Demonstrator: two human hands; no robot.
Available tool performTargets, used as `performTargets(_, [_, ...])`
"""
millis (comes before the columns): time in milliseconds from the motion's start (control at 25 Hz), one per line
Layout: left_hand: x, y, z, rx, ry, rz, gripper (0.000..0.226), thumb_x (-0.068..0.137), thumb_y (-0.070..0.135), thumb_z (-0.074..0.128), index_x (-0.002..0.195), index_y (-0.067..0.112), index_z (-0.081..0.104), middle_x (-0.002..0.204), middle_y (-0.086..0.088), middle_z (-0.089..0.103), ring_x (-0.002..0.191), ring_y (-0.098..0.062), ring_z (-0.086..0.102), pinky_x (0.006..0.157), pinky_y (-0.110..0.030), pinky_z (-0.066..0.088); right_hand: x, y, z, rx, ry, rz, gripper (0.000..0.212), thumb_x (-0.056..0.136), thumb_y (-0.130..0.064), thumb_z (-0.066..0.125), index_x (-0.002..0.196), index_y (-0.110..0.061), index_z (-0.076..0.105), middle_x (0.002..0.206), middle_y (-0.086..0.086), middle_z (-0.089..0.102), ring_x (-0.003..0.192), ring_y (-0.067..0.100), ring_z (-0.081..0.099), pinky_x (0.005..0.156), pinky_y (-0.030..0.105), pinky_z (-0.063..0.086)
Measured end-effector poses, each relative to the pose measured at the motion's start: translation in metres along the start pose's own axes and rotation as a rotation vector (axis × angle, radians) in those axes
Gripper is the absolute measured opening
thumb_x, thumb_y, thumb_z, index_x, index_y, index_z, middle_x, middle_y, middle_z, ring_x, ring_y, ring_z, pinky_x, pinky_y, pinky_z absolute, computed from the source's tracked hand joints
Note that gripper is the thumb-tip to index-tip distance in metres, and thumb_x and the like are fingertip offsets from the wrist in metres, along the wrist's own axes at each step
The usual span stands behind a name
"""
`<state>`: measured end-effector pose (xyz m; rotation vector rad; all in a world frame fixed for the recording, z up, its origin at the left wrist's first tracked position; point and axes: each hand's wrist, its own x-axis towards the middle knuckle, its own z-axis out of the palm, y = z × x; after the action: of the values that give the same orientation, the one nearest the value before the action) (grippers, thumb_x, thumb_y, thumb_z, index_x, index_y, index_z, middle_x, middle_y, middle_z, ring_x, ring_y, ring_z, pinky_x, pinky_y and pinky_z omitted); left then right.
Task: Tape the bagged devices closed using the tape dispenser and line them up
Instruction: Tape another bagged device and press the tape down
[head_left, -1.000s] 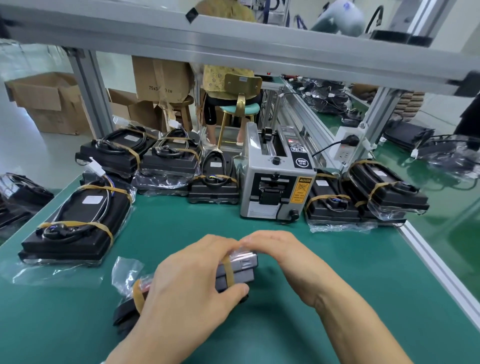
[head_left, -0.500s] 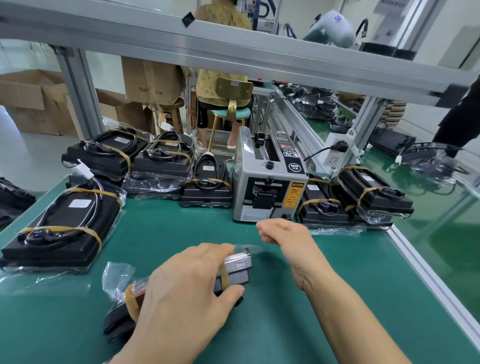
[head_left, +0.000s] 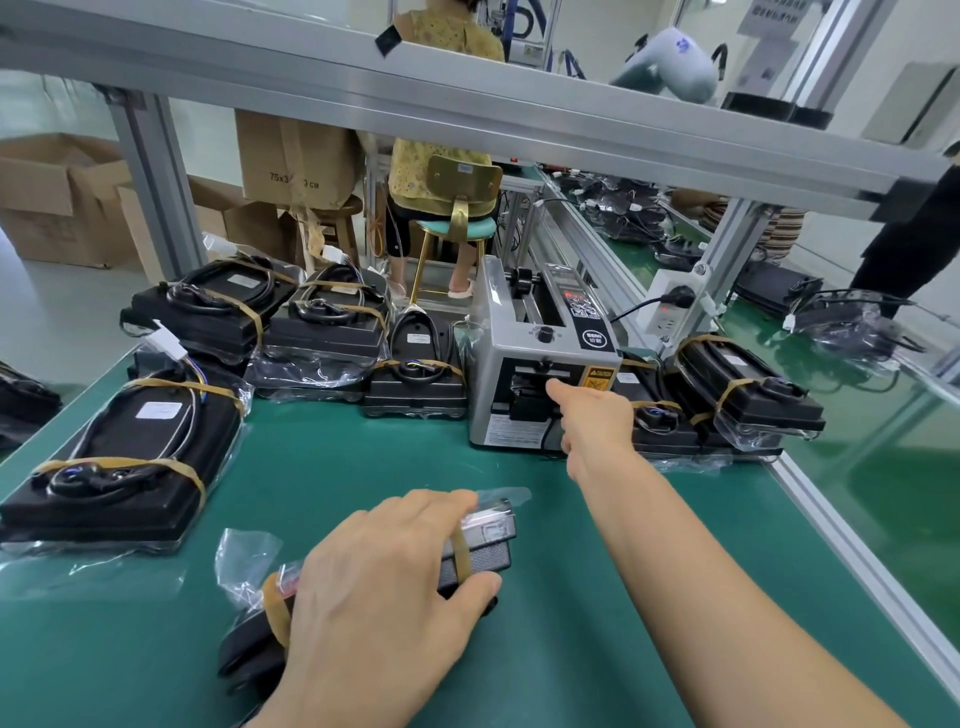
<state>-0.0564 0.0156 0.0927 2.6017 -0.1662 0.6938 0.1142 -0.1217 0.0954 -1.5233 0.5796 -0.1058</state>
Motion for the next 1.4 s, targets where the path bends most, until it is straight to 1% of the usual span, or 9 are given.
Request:
performTargets(200, [0.000,0.001,-0.001,0.005,-0.024,0.015,0.048,0.045,0.053,0.076,0.088,0.031,0.074,0.078,0.022,0.068,0.061,-0.002,0.064,0.055,-0.014,0.045,0.011,-0.001,0.008,0.069,0.066,0.088,0.030,0.077,-0.012,0.076,0.066,-0.015,0.049,0.063,0.000,0.044,0.048,0.013,0.030,0.037,0.020,0.027])
performTargets(360, [-0.001,0.002,-0.002,-0.017,-0.065,-0.011,0.059,0.035,0.049,0.091,0.089,0.030,0.074,0.078,0.021,0.069,0.061,-0.003,0.064,0.055,-0.013,0.044,0.008,-0.001,0.013,0.183,-0.008,0.140,0.018,0.084,-0.011,0.069,0.088,-0.012,0.051,0.065,0.000,0.039,0.048,0.011,0.027,0.028,0.013,0.021])
performTargets(520, [-0.002,0.003,-0.002,-0.054,-0.071,-0.050,0.058,0.036,0.045,0.092,0.089,0.029,0.074,0.081,0.020,0.070,0.063,-0.004,0.066,0.056,-0.016,0.043,-0.034,-0.003,-0.016,0.366,-0.352,0.139,0.024,0.092,-0.017,0.058,0.069,-0.020,0.049,0.059,-0.005,0.038,0.051,0.007,0.029,0.050,0.017,0.025])
performTargets(640, [0.000,0.005,-0.005,-0.070,-0.056,-0.095,0.050,0.046,0.050,0.084,0.092,0.031,0.073,0.085,0.021,0.070,0.066,-0.004,0.065,0.059,-0.013,0.038,-0.091,0.011,-0.048,0.140,-0.489,-0.092,0.026,0.082,-0.031,0.061,0.058,-0.023,0.053,0.062,-0.006,0.045,0.059,0.008,0.038,0.065,0.025,0.032])
performTargets(720, [0.000,0.006,-0.006,-0.080,-0.049,-0.139,0.044,0.055,0.052,0.072,0.094,0.032,0.071,0.086,0.022,0.069,0.069,-0.005,0.065,0.060,-0.007,0.032,-0.122,0.023,-0.061,0.069,-0.504,-0.180,0.023,0.076,-0.031,0.064,0.056,-0.022,0.057,0.063,-0.010,0.048,0.061,0.003,0.043,0.068,0.020,0.037])
performTargets(840, [0.000,0.008,-0.007,-0.073,-0.038,-0.186,0.042,0.055,0.046,0.082,0.094,0.032,0.071,0.084,0.020,0.070,0.069,-0.009,0.066,0.067,-0.006,0.029,-0.140,0.036,-0.069,0.136,-0.505,-0.195,0.032,0.084,-0.014,0.065,0.053,-0.023,0.064,0.055,-0.017,0.053,0.053,-0.005,0.047,0.055,0.005,0.038])
performTargets(960, [-0.001,0.010,-0.008,-0.069,-0.069,-0.212,0.045,0.053,0.041,0.083,0.096,0.032,0.071,0.086,0.020,0.070,0.072,-0.010,0.066,0.068,-0.006,0.029,-0.144,0.041,-0.071,0.120,-0.495,-0.189,0.035,0.085,-0.007,0.062,0.053,-0.020,0.065,0.054,-0.016,0.055,0.053,-0.005,0.048,0.054,0.004,0.038])
performTargets(1120, [0.000,0.010,-0.009,-0.101,-0.115,-0.243,0.045,0.060,0.049,0.072,0.102,0.036,0.069,0.094,0.022,0.069,0.083,-0.008,0.063,0.069,-0.006,0.027,-0.144,0.046,-0.070,0.119,-0.511,-0.179,0.020,0.083,-0.009,0.064,0.064,-0.012,0.070,0.067,-0.003,0.066,0.061,0.000,0.054,0.059,0.005,0.042])
performTargets(1400, [-0.001,0.012,-0.010,-0.098,-0.120,-0.235,0.044,0.057,0.041,0.083,0.099,0.032,0.071,0.089,0.018,0.070,0.078,-0.014,0.067,0.064,-0.024,0.040,-0.139,0.051,-0.065,0.054,-0.475,-0.198,0.014,0.081,-0.014,0.065,0.069,-0.008,0.070,0.070,0.001,0.064,0.067,0.007,0.051,0.060,0.009,0.042])
